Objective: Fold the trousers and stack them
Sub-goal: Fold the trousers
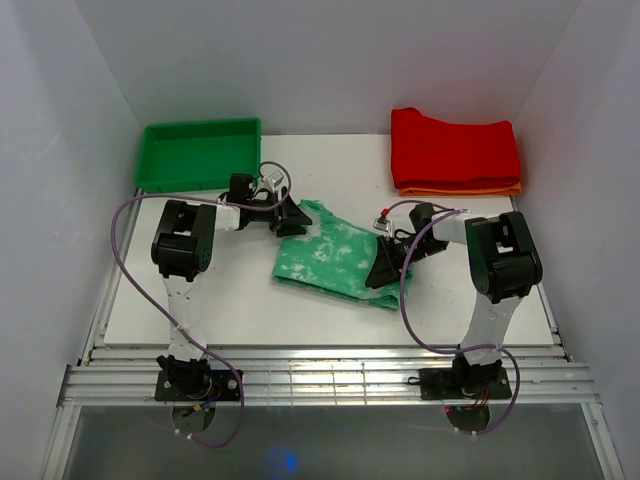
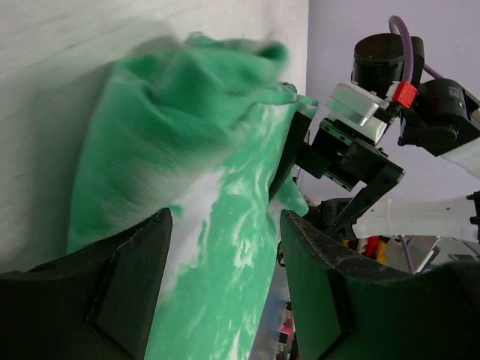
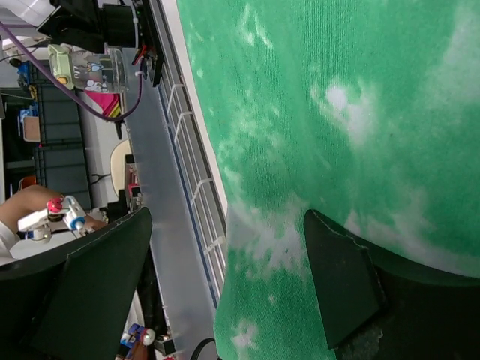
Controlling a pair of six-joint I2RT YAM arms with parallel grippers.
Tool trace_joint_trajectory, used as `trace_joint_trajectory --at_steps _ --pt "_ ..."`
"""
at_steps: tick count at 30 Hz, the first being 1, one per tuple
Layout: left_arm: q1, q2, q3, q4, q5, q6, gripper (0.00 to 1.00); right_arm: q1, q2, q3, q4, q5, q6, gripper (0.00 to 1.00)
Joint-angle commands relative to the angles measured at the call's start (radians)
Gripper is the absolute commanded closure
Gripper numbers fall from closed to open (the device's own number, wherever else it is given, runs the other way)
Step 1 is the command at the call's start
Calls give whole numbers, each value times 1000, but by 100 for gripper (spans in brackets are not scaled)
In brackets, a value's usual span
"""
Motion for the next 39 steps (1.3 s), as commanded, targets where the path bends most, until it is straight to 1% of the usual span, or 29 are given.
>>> trace_joint_trajectory --at_steps 1,4,7,9,11,12,13,15,17,18,19,22,23,26,28,29,30,32,34,36,37,38,39 --pt "19 42 37 56 -12 -41 29 -18 70 6 37 196 -73 11" --pt "31 60 44 56 -24 -44 30 -41 126 79 16 268 -94 11" --pt "45 28 49 56 -18 -24 30 -51 127 171 -30 299 -114 12" --pt "51 -25 41 56 25 -5 30 -49 94 230 -98 274 -134 12" --pt "51 -71 26 44 83 47 30 -49 57 247 -141 247 -156 12" --pt "53 -126 18 20 100 60 30 -51 16 251 -161 206 -160 12" --pt "53 -151 14 0 119 76 30 -49 -6 251 -210 184 -171 13" --pt "51 -196 -12 -72 162 123 30 -49 -60 244 -254 127 -197 13" --pt "53 -271 -63 -79 179 119 31 -49 -94 210 -308 106 -226 13" --pt "51 -295 -119 -80 188 120 31 -51 -116 193 -317 98 -228 13" --pt "50 -337 -147 -80 192 119 31 -51 -123 149 -322 95 -229 14" --pt "47 -381 -240 -80 183 125 31 -51 -114 78 -313 67 -249 16" --pt "48 -385 -259 -80 176 128 31 -51 -101 34 -290 60 -248 17" --pt "48 -371 -322 -73 150 134 32 -66 -23 -23 -233 40 -243 22" --pt "48 -346 -347 -65 128 137 34 -91 9 -29 -210 46 -245 25" --pt "47 -319 -363 -71 113 145 34 -95 36 -25 -198 84 -239 25" --pt "47 -303 -367 -82 90 154 35 -110 47 -8 -167 86 -213 26" --pt "47 -271 -345 -118 38 218 35 -120 55 18 -156 101 -203 28" --pt "47 -254 -313 -192 31 263 36 -121 37 60 -172 101 -187 28" --pt "47 -303 -250 -274 21 362 34 -121 -24 89 -202 75 -180 28" --pt "45 -329 -229 -307 15 410 31 -121 -52 119 -239 67 -179 28" --pt "41 -355 -201 -400 -13 538 29 -121 -116 135 -247 60 -164 28" --pt "36 -380 -140 -451 -47 620 27 -121 -152 149 -250 67 -153 27"
